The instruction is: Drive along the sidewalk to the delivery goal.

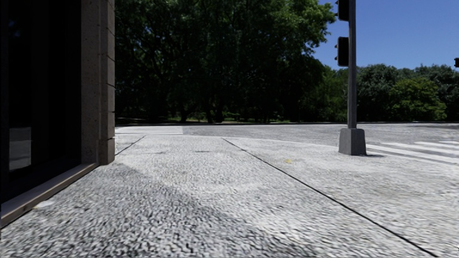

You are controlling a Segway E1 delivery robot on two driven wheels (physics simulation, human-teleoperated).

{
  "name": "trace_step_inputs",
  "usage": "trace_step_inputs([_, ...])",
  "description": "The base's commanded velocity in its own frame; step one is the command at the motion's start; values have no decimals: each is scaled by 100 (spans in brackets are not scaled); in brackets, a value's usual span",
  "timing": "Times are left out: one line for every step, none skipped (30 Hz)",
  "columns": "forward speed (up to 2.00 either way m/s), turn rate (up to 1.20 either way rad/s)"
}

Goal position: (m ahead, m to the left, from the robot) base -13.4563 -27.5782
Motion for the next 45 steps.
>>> trace_step_inputs([158, -66])
trace_step_inputs([158, -66])
trace_step_inputs([157, -66])
trace_step_inputs([157, -66])
trace_step_inputs([157, -66])
trace_step_inputs([157, -66])
trace_step_inputs([157, -66])
trace_step_inputs([157, -66])
trace_step_inputs([157, -66])
trace_step_inputs([157, -66])
trace_step_inputs([157, -66])
trace_step_inputs([157, -66])
trace_step_inputs([156, -66])
trace_step_inputs([156, -66])
trace_step_inputs([156, -66])
trace_step_inputs([156, -66])
trace_step_inputs([156, -66])
trace_step_inputs([156, -66])
trace_step_inputs([156, -66])
trace_step_inputs([156, -66])
trace_step_inputs([156, -66])
trace_step_inputs([156, -66])
trace_step_inputs([156, -66])
trace_step_inputs([156, -66])
trace_step_inputs([156, -66])
trace_step_inputs([156, -66])
trace_step_inputs([156, -66])
trace_step_inputs([156, -66])
trace_step_inputs([156, -66])
trace_step_inputs([156, -66])
trace_step_inputs([156, -66])
trace_step_inputs([156, -66])
trace_step_inputs([156, -66])
trace_step_inputs([156, -66])
trace_step_inputs([156, -66])
trace_step_inputs([156, -66])
trace_step_inputs([156, -66])
trace_step_inputs([156, -66])
trace_step_inputs([156, -66])
trace_step_inputs([156, -66])
trace_step_inputs([156, -66])
trace_step_inputs([156, -66])
trace_step_inputs([156, -66])
trace_step_inputs([156, -66])
trace_step_inputs([156, -66])
